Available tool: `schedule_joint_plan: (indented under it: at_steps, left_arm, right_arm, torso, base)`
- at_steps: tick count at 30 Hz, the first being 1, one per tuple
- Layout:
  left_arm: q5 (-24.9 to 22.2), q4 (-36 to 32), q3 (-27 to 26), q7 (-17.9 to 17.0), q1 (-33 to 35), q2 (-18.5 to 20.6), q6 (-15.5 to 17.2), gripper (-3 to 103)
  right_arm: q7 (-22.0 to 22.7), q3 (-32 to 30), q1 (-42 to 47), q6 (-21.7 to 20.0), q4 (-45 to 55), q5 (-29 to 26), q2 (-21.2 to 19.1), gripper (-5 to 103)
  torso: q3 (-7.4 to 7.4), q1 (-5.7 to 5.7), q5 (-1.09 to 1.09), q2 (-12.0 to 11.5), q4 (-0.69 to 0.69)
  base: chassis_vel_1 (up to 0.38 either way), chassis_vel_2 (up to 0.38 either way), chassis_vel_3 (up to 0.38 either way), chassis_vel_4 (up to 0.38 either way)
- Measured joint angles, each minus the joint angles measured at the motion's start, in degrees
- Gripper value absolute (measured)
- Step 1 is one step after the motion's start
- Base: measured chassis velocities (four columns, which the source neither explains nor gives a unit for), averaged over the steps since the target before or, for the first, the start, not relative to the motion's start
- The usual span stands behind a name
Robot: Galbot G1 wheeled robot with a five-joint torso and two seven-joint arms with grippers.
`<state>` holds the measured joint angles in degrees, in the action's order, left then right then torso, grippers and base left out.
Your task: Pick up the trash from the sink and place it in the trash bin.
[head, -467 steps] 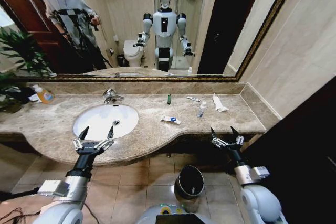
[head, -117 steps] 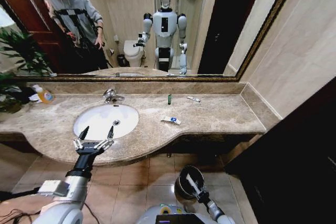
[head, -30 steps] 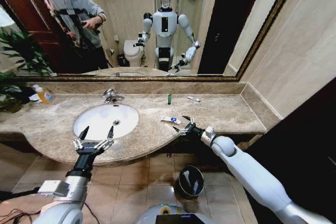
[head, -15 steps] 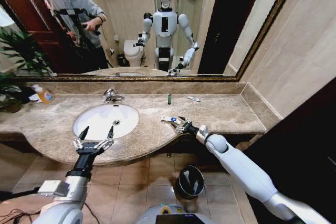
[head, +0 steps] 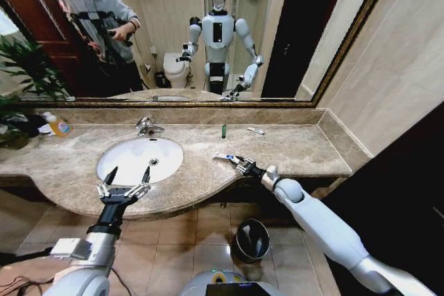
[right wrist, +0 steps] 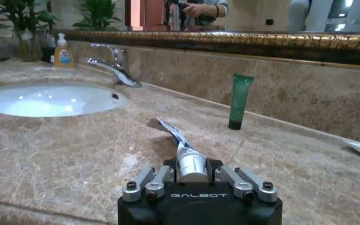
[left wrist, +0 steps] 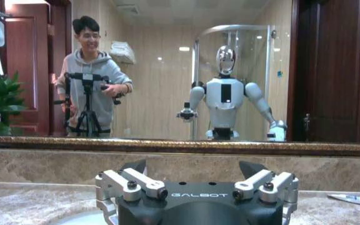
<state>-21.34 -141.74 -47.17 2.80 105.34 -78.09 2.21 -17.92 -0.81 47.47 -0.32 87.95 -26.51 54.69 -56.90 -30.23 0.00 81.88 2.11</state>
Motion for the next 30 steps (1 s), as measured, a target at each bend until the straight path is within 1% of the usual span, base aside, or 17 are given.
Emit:
schedule_joint_plan:
  at_steps: [3, 7, 9, 10, 11, 12, 14, 16, 17, 20, 22, 23, 24, 25, 27, 29, 30]
  left_arm:
    - [0.0, 0.0, 0.0, 0.0, 0.0, 0.0, 0.0, 100]
    - [0.0, 0.0, 0.0, 0.0, 0.0, 0.0, 0.0, 100]
    - [0.0, 0.0, 0.0, 0.0, 0.0, 0.0, 0.0, 100]
    - [0.0, 0.0, 0.0, 0.0, 0.0, 0.0, 0.0, 100]
    - [0.0, 0.0, 0.0, 0.0, 0.0, 0.0, 0.0, 100]
    - [0.0, 0.0, 0.0, 0.0, 0.0, 0.0, 0.0, 100]
    - [0.0, 0.0, 0.0, 0.0, 0.0, 0.0, 0.0, 100]
    - [0.0, 0.0, 0.0, 0.0, 0.0, 0.0, 0.0, 100]
    - [0.0, 0.0, 0.0, 0.0, 0.0, 0.0, 0.0, 100]
    - [0.0, 0.0, 0.0, 0.0, 0.0, 0.0, 0.0, 100]
    - [0.0, 0.0, 0.0, 0.0, 0.0, 0.0, 0.0, 100]
    - [0.0, 0.0, 0.0, 0.0, 0.0, 0.0, 0.0, 100]
    - [0.0, 0.0, 0.0, 0.0, 0.0, 0.0, 0.0, 100]
    - [0.0, 0.0, 0.0, 0.0, 0.0, 0.0, 0.0, 100]
    - [0.0, 0.0, 0.0, 0.0, 0.0, 0.0, 0.0, 100]
    - [0.0, 0.0, 0.0, 0.0, 0.0, 0.0, 0.0, 100]
    - [0.0, 0.0, 0.0, 0.0, 0.0, 0.0, 0.0, 100]
  right_arm:
    - [0.1, -0.5, 0.0, 0.4, 0.1, 0.0, 0.0, 25]
    - [0.4, -1.8, 1.0, 0.7, 1.4, -0.5, -0.3, 25]
    - [0.6, -2.6, 1.6, 1.7, 1.9, 0.2, -0.5, 25]
    - [0.4, -4.5, 2.9, 4.2, 2.6, 2.3, -0.6, 25]
    - [0.3, -5.0, 3.3, 4.7, 2.8, 2.8, -0.6, 25]
    - [0.2, -8.9, 6.6, 7.3, 5.2, 4.8, -0.9, 25]
    - [0.2, -10.0, 7.6, 7.8, 6.0, 5.0, -1.0, 25]
    - [-0.3, -16.7, 12.6, 11.2, 9.5, 7.2, -1.6, 25]
    - [-0.3, -16.7, 12.6, 11.2, 9.5, 7.2, -1.6, 25]
    - [-2.3, -31.9, 21.5, 17.3, 11.1, 10.0, 0.1, 25]
    - [-2.4, -33.9, 23.1, 18.3, 10.9, 9.9, 0.4, 25]
    - [-2.7, -37.1, 25.8, 20.8, 9.9, 9.8, 0.7, 25]
    - [-4.4, -40.9, 28.2, 24.9, 7.9, 10.1, 1.0, 24]
    - [-4.4, -40.9, 28.2, 24.9, 7.9, 10.1, 1.0, 24]
    - [-11.6, -48.9, 32.2, 33.2, 3.9, 9.7, 1.3, 24]
    - [-17.7, -53.3, 37.4, 37.3, 2.6, 4.6, 1.4, 24]
    - [-17.7, -53.3, 37.4, 37.3, 2.6, 4.6, 1.4, 24]
  torso:
    - [0.00, 0.00, 0.00, 0.0, 0.00]
    - [0.00, 0.00, 0.01, 0.0, 0.00]
    - [0.00, 0.00, 0.00, 0.0, 0.01]
    - [0.00, 0.00, 0.00, 0.0, 0.01]
    - [0.00, 0.00, 0.01, 0.0, 0.01]
    - [0.00, 0.00, 0.01, 0.0, 0.01]
    - [0.00, 0.00, 0.01, 0.0, 0.01]
    - [0.00, 0.00, 0.00, 0.0, 0.00]
    - [0.00, 0.00, 0.00, 0.0, 0.00]
    - [0.01, 0.00, 0.01, 0.0, 0.02]
    - [0.01, 0.00, 0.01, 0.0, 0.01]
    - [0.01, 0.00, 0.03, 0.0, 0.01]
    - [0.01, 0.00, 0.03, 0.0, 0.00]
    - [0.01, 0.00, 0.03, 0.0, 0.00]
    - [0.01, 0.01, -0.02, 0.0, 0.00]
    - [0.01, 0.01, 0.02, 0.0, -0.01]
    - [0.01, 0.01, 0.02, 0.0, -0.01]
  base:
    - [0.000, 0.000, 0.000, 0.000]
    - [0.000, 0.000, 0.000, 0.000]
    - [0.000, 0.000, 0.000, 0.000]
    - [0.000, 0.000, 0.000, 0.000]
    - [0.000, 0.000, 0.000, 0.000]
    - [0.000, 0.000, 0.000, 0.000]
    - [0.000, 0.000, 0.000, 0.000]
    - [0.000, 0.000, 0.000, 0.000]
    - [0.000, 0.000, 0.000, 0.000]
    - [0.000, 0.000, 0.000, 0.000]
    - [0.000, 0.000, 0.000, 0.000]
    - [0.000, 0.000, 0.000, 0.000]
    - [0.000, 0.000, 0.000, 0.000]
    - [0.000, 0.000, 0.000, 0.000]
    - [0.000, 0.000, 0.000, 0.000]
    - [0.000, 0.000, 0.000, 0.000]
    - [0.000, 0.000, 0.000, 0.000]
